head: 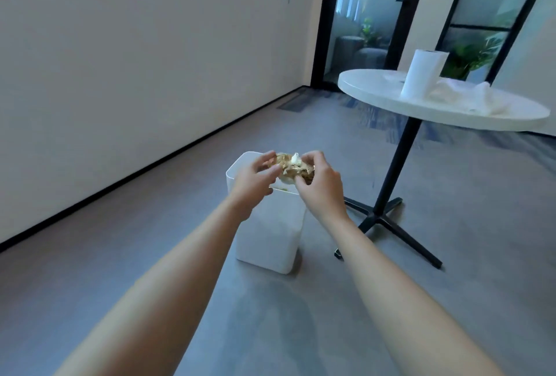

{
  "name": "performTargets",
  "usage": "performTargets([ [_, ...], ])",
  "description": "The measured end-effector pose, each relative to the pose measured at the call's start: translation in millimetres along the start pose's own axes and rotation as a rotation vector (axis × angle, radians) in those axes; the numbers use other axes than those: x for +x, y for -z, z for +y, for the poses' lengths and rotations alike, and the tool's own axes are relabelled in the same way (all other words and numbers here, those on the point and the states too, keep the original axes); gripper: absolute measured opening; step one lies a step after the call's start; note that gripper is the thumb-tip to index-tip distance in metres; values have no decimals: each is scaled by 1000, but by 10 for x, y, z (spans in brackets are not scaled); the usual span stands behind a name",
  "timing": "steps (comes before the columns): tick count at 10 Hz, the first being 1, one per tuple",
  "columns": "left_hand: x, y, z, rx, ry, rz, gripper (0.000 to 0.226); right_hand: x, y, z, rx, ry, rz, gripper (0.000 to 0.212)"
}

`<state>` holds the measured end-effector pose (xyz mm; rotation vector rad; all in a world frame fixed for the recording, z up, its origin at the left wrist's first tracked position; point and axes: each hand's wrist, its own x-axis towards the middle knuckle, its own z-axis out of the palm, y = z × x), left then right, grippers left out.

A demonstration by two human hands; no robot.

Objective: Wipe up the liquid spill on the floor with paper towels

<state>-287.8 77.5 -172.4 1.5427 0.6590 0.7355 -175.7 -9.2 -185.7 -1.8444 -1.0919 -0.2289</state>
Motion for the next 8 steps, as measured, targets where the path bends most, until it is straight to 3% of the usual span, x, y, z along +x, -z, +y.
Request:
performTargets([
  [1, 230, -83, 101, -211, 59, 131, 28, 183, -76, -26, -58, 93, -16, 28],
  [2, 445, -143, 103, -170, -13, 299, 16, 317, -213, 21, -101, 147, 32, 34],
  [3, 602, -177, -24, 236, -325, 429, 11, 373, -353, 125, -146, 216, 102, 37],
  [4, 786, -124, -316, 501, -476, 350, 10, 446, -460, 313, -216, 215, -112, 29],
  [5, 912, -30, -609, 1166, -69, -13, 36, 489, -508, 460, -653, 46, -608, 40],
  [6, 966, -13, -610, 1307, 209, -210, 59, 490, -499, 545, -734, -105, -798, 57],
  [7, 988, -31, -650, 1259, 194, -293, 50, 464, -482, 586, -694, -83, -817, 55],
  [8, 1027, -16, -577, 1233, 150, -188, 42, 487, -401, 546, -654, -36, -774, 43],
])
